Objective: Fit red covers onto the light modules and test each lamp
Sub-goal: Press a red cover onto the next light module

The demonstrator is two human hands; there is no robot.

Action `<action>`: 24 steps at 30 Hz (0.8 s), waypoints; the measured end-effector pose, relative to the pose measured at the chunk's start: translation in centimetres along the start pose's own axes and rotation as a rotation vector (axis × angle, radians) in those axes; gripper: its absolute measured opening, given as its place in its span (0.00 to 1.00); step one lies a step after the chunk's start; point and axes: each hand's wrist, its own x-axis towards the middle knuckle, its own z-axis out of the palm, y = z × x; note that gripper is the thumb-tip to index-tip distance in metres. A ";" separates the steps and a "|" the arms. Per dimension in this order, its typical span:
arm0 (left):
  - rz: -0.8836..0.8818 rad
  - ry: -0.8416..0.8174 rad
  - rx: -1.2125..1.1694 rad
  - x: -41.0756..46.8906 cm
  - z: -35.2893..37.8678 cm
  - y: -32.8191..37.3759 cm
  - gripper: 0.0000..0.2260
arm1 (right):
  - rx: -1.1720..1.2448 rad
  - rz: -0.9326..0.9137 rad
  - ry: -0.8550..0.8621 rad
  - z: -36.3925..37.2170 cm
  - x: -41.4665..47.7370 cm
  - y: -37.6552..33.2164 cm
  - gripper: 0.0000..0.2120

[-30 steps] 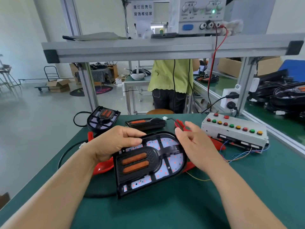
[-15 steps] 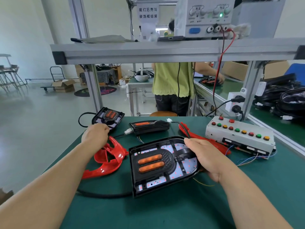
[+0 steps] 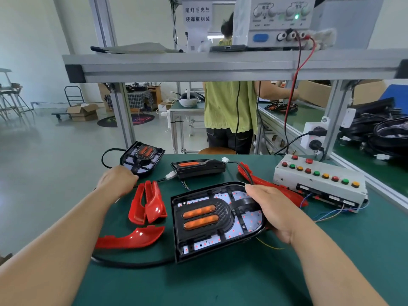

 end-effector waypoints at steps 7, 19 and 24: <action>0.058 -0.141 -0.013 1.0 0.7 -1.3 0.07 | 0.031 -0.009 -0.025 0.0 0.1 -0.1 0.20; 0.237 0.102 -0.259 -2.6 -6.6 -1.8 0.08 | 0.159 0.050 -0.007 -0.7 -0.4 -0.6 0.17; 0.375 -0.157 -0.268 -7.4 -7.7 -0.7 0.11 | 0.273 0.054 -0.026 -2.3 -1.9 -1.0 0.20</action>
